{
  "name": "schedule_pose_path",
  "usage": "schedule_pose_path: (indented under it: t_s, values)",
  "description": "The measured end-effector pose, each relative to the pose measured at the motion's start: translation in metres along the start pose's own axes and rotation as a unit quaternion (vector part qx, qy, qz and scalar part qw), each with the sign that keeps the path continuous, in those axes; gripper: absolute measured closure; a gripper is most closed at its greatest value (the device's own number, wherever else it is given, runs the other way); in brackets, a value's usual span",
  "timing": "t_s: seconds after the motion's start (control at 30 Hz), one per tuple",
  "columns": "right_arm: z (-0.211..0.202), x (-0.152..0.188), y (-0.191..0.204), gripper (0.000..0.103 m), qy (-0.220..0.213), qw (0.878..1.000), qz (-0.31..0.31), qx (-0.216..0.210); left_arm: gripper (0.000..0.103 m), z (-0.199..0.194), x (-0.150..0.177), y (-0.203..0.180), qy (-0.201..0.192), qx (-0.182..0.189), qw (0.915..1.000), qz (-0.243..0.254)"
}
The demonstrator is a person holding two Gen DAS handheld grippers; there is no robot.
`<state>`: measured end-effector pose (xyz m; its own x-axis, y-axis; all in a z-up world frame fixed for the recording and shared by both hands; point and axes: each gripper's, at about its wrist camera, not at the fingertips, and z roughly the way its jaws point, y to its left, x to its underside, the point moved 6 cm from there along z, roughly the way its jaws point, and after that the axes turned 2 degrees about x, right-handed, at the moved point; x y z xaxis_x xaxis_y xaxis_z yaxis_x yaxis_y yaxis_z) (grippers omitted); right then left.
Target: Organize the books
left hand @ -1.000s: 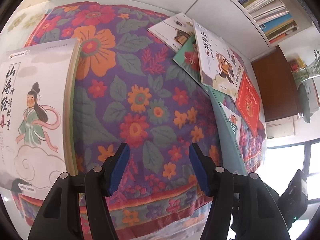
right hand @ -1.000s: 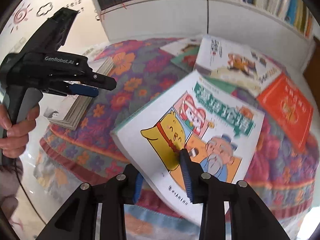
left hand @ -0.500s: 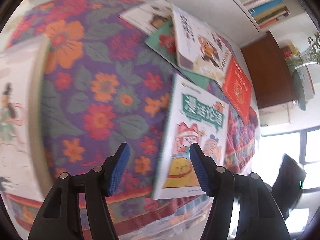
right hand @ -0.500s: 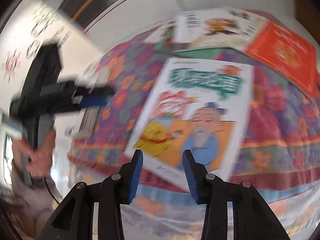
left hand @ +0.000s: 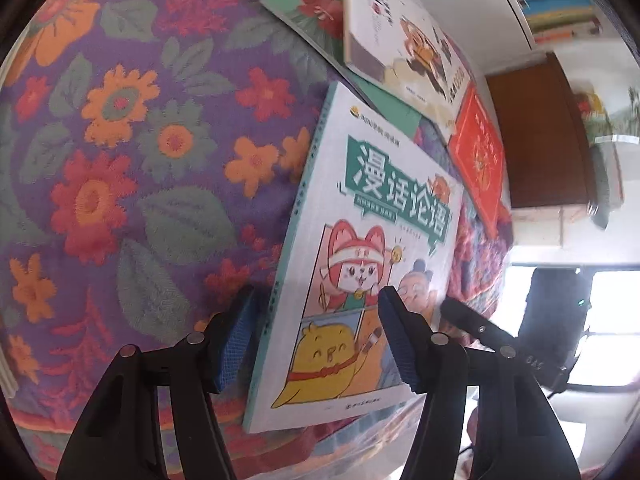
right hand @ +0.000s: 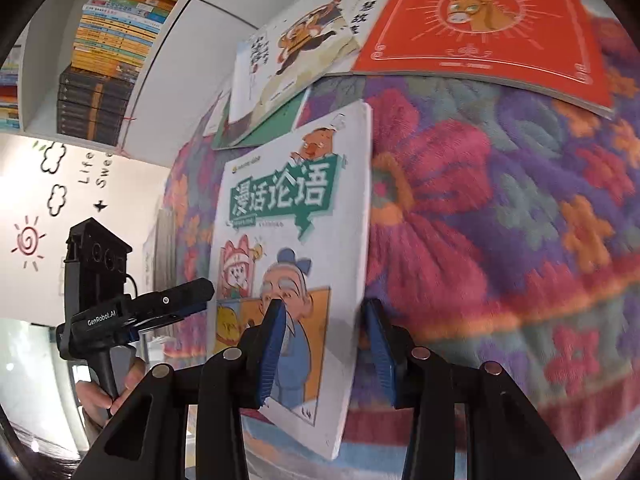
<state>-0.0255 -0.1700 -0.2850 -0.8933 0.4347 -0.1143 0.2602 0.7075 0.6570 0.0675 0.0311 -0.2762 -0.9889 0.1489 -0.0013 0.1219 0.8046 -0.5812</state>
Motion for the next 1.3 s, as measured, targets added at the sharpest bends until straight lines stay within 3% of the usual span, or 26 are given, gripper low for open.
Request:
schedule_pose_path:
  t_s: [0.23,0.43,0.6,0.7,0.73,0.87,1.0,1.1,1.3]
  values:
    - [0.007,-0.015,-0.007,0.063,0.019,0.998,0.015,-0.061,0.044,0.0,-0.013,0.004,-0.015,0.042,0.9985,-0.032]
    - [0.011,-0.021,-0.006,0.063,0.029,0.995,0.016,-0.093,0.044,0.002,-0.02,0.005,-0.018,0.049,0.9964,-0.067]
    - [0.016,-0.029,0.004,0.063,0.023,0.997,-0.008,-0.071,0.048,0.001,-0.022,0.009,-0.022,0.034,0.9947,-0.095]
    - [0.018,-0.032,0.008,0.079,0.018,0.999,-0.033,-0.02,0.064,-0.004,-0.021,0.018,-0.027,0.009,0.9938,-0.107]
    - [0.018,-0.033,0.007,0.08,0.017,0.999,-0.038,-0.009,0.074,-0.005,-0.02,0.021,-0.03,-0.007,0.9936,-0.108]
    - [0.02,-0.035,0.01,0.081,0.016,0.999,-0.029,-0.006,0.073,-0.005,-0.018,0.019,-0.041,-0.03,0.9948,-0.088]
    - [0.016,-0.034,0.01,0.081,0.013,1.0,-0.021,-0.006,0.072,-0.003,-0.019,0.003,-0.046,-0.088,0.9941,-0.044]
    - [0.009,-0.033,0.028,0.081,0.005,0.999,-0.035,-0.013,0.072,-0.005,-0.019,-0.013,-0.053,-0.143,0.9882,0.009]
    - [-0.003,-0.035,0.056,0.081,-0.007,0.998,-0.06,-0.008,0.07,-0.013,-0.015,-0.028,-0.048,-0.107,0.9926,0.03]
